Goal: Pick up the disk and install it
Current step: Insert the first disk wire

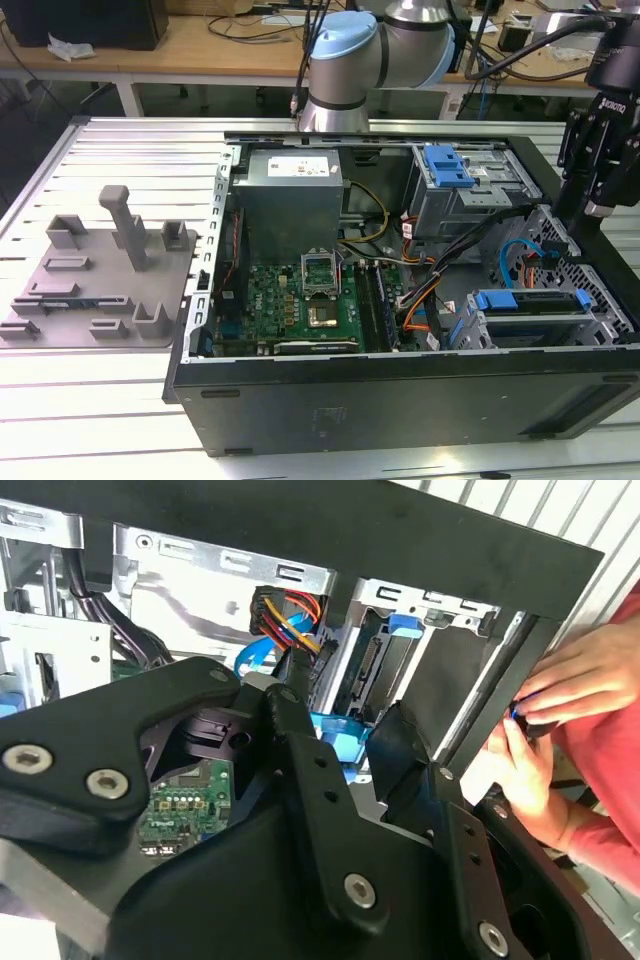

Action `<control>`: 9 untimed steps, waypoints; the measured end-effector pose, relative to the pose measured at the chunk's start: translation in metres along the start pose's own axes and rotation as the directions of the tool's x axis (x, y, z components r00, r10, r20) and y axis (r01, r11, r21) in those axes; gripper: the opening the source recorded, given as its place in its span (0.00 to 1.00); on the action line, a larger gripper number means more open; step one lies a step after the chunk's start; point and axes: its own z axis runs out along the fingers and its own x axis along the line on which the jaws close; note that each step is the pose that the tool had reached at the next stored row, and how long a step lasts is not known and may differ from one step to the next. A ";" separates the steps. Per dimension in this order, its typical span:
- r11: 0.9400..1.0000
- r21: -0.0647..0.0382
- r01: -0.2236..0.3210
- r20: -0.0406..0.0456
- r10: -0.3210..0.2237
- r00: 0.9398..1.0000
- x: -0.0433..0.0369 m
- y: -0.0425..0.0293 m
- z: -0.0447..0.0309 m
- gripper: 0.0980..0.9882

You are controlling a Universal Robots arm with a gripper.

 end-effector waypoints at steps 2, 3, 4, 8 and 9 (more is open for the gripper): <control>1.000 0.008 0.025 0.000 -0.025 1.000 -0.0001 0.0005 0.0008 0.46; 0.998 0.020 0.061 -0.001 -0.061 0.998 -0.0004 0.0006 0.0013 0.46; 0.997 0.023 0.071 -0.002 -0.071 0.997 -0.0003 0.0043 0.0019 0.46; 0.997 0.023 0.071 -0.002 -0.071 0.997 -0.0022 0.0094 0.0059 0.46; 0.997 0.023 0.071 -0.002 -0.071 0.997 -0.0027 0.0092 0.0068 0.46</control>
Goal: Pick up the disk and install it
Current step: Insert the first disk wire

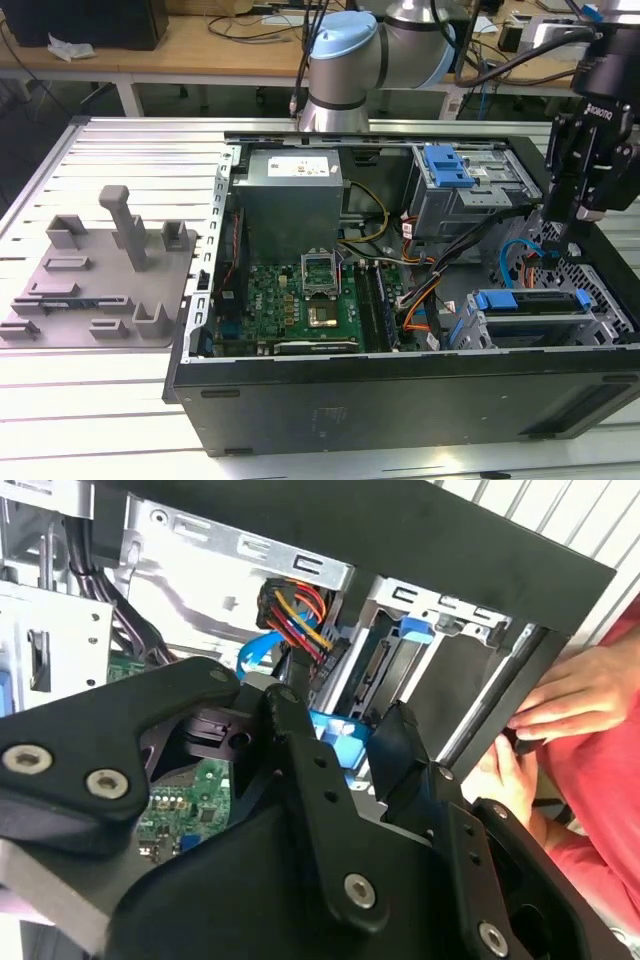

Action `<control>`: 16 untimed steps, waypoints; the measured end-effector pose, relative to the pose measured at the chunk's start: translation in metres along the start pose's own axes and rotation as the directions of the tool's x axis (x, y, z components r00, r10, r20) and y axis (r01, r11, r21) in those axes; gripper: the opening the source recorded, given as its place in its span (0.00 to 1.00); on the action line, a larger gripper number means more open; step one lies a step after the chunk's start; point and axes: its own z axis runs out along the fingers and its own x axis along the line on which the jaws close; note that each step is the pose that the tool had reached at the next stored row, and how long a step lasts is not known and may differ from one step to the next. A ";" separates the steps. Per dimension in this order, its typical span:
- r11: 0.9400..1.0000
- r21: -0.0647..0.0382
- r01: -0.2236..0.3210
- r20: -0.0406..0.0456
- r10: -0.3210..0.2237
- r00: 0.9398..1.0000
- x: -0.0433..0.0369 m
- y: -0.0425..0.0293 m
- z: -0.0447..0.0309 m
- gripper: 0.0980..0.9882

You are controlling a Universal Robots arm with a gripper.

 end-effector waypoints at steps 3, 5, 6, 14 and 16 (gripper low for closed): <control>1.000 -0.001 -0.004 0.000 0.004 1.000 -0.0019 -0.0040 0.0022 0.46; 1.000 -0.002 -0.006 -0.001 0.006 1.000 -0.0030 -0.0050 0.0041 0.46; 1.000 -0.002 -0.006 -0.002 0.006 1.000 -0.0035 -0.0049 0.0054 0.46; 1.000 -0.001 -0.007 -0.007 0.007 1.000 -0.0101 -0.0045 0.0160 0.36; 1.000 -0.001 -0.007 -0.007 0.007 1.000 -0.0124 -0.0042 0.0181 0.36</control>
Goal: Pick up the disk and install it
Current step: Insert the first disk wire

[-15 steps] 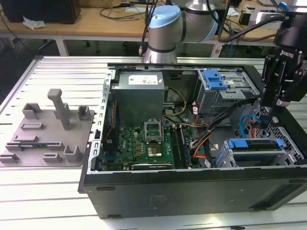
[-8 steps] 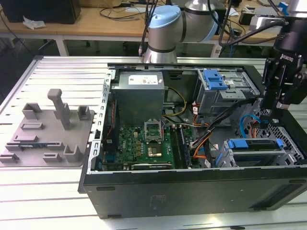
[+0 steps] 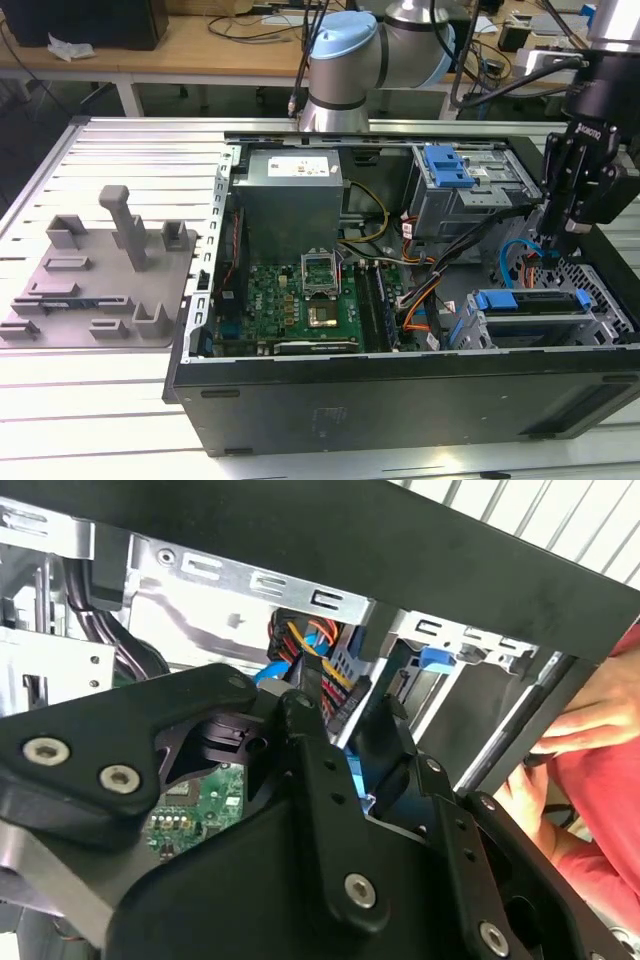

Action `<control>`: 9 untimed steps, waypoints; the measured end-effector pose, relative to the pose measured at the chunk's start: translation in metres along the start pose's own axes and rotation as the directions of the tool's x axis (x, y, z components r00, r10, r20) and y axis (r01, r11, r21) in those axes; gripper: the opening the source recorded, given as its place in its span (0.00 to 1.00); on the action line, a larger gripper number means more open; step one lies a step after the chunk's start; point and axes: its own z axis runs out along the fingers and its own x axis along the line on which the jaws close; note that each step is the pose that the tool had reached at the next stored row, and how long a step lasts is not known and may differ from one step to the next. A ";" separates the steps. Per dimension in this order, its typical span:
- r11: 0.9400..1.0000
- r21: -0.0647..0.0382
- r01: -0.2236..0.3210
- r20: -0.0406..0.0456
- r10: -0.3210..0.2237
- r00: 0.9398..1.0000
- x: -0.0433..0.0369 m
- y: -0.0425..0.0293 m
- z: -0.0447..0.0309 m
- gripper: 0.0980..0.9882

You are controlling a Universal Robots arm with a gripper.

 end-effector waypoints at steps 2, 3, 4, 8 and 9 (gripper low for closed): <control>1.000 0.001 0.000 -0.005 0.000 1.000 -0.0030 0.0006 -0.0008 0.36; 1.000 0.002 -0.001 -0.011 0.001 1.000 -0.0041 0.0009 -0.0011 0.36; 1.000 0.003 -0.001 -0.015 0.001 1.000 -0.0042 0.0009 -0.0009 0.36; 1.000 0.003 -0.001 -0.017 0.001 1.000 -0.0045 0.0009 -0.0001 0.36; 1.000 0.003 -0.001 -0.017 0.001 1.000 -0.0047 0.0008 0.0005 0.36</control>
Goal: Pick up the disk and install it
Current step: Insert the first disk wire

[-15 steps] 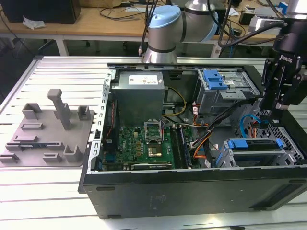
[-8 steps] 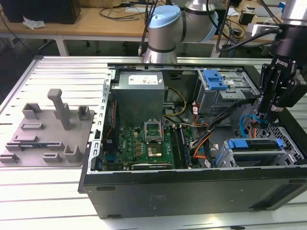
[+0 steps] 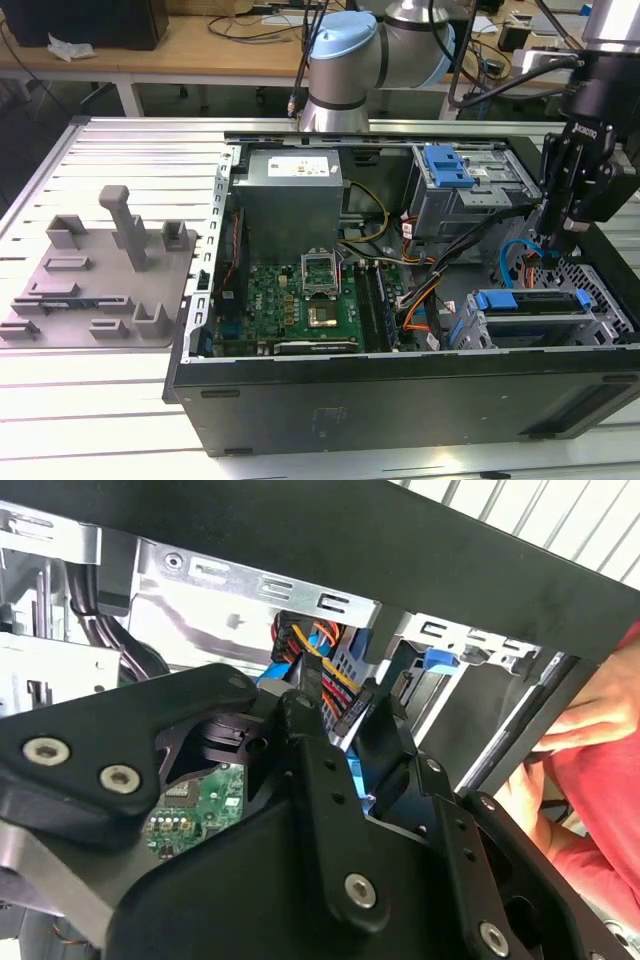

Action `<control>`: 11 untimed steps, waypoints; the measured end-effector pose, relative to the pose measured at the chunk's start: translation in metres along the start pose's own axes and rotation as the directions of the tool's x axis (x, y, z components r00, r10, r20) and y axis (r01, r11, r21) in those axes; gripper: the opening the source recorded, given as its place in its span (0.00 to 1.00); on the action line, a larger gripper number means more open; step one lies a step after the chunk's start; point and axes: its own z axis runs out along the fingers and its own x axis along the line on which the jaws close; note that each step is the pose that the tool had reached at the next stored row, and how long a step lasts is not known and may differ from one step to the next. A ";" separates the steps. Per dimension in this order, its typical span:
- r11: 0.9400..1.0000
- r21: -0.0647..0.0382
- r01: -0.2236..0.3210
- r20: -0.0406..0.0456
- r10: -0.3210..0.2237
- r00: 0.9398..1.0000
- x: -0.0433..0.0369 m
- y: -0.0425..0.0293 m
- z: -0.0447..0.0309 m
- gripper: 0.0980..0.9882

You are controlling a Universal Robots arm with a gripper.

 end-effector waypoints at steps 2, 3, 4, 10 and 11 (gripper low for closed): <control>1.000 0.000 0.000 0.000 0.000 1.000 -0.0001 0.0000 0.0003 0.36; 1.000 0.000 0.000 -0.001 0.000 1.000 -0.0001 0.0000 0.0004 0.36; 1.000 0.000 0.000 -0.001 0.000 1.000 -0.0001 0.0000 0.0004 0.36; 1.000 0.000 0.000 -0.001 0.000 1.000 0.0001 -0.0001 0.0005 0.08; 1.000 0.000 0.000 -0.001 0.000 1.000 0.0001 -0.0001 0.0006 0.08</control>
